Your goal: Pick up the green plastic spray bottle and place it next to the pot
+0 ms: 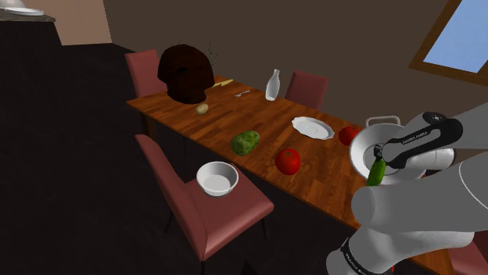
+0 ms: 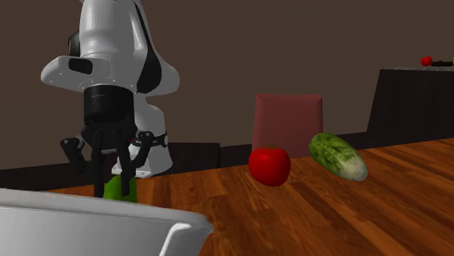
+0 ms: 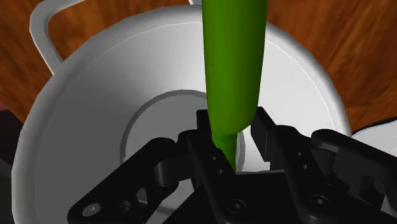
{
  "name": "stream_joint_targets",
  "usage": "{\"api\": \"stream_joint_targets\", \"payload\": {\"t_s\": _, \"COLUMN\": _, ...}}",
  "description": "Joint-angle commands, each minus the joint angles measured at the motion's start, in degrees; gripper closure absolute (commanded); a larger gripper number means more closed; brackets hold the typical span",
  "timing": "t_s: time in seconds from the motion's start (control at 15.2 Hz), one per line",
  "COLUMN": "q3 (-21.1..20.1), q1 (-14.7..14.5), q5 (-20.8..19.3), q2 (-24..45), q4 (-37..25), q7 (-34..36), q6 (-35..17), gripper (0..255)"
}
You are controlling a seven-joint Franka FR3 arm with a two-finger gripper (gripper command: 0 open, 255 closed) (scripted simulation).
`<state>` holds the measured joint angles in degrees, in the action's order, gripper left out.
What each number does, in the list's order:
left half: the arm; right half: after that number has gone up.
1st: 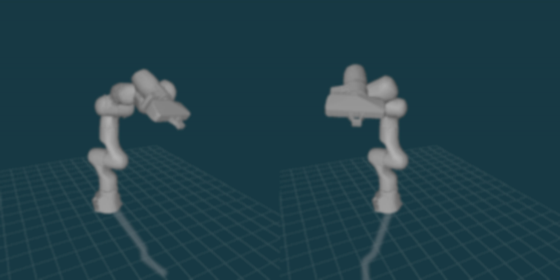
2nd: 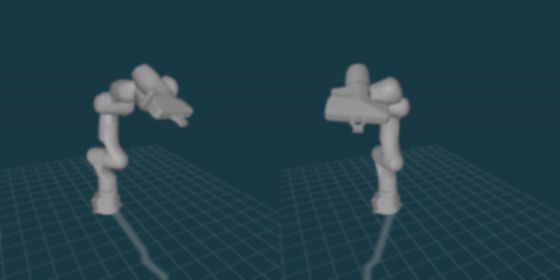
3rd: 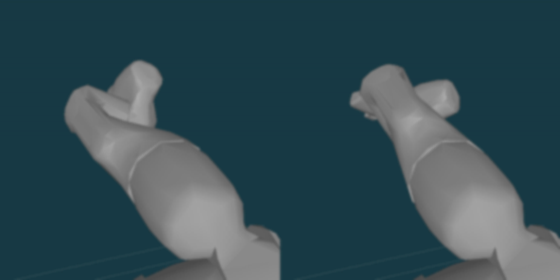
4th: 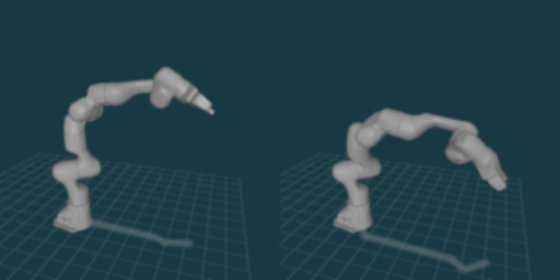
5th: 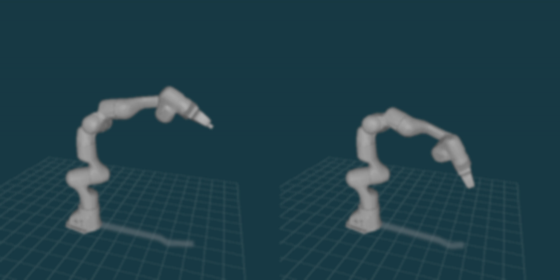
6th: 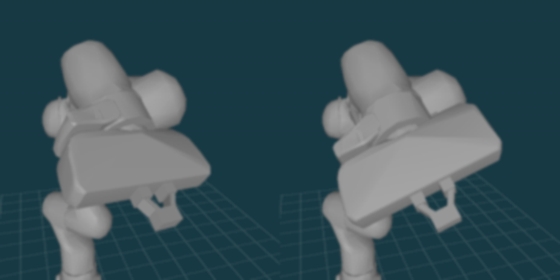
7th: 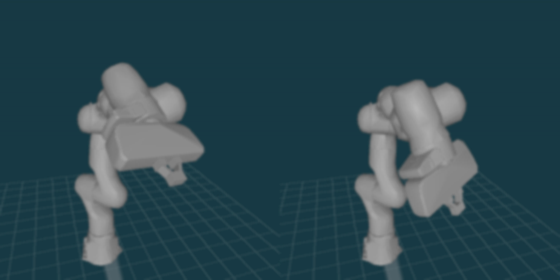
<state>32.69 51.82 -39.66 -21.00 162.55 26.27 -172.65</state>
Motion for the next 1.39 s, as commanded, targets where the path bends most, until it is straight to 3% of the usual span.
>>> {"api": "stream_joint_targets", "payload": {"t_s": 0.0, "q3": -0.17, "q1": 0.86, "q5": -0.92, "q2": 2.46, "q4": 0.39, "q7": 0.79, "q6": -2.64, "gripper": 255}}
{"api": "stream_joint_targets", "payload": {"t_s": 0.13, "q3": -0.8, "q1": 1.95, "q5": -1.84, "q2": 4.75, "q4": 0.49, "q7": 1.76, "q6": -5.06, "gripper": 255}}
{"api": "stream_joint_targets", "payload": {"t_s": 0.66, "q3": -0.86, "q1": 2.0, "q5": -1.77, "q2": 4.76, "q4": 0.5, "q7": 1.71, "q6": -5.08, "gripper": 255}}
{"api": "stream_joint_targets", "payload": {"t_s": 0.73, "q3": -1.17, "q1": 2.11, "q5": -1.86, "q2": 4.93, "q4": 0.44, "q7": 2.02, "q6": -5.17, "gripper": 0}}
{"api": "stream_joint_targets", "payload": {"t_s": 1.06, "q3": -0.86, "q1": 2.0, "q5": -1.76, "q2": 4.75, "q4": 0.5, "q7": 1.7, "q6": -5.07, "gripper": 0}}
{"api": "stream_joint_targets", "payload": {"t_s": 1.32, "q3": -1.25, "q1": 1.61, "q5": -0.5, "q2": -10.0, "q4": 3.37, "q7": -0.97, "q6": 7.29, "gripper": 0}}
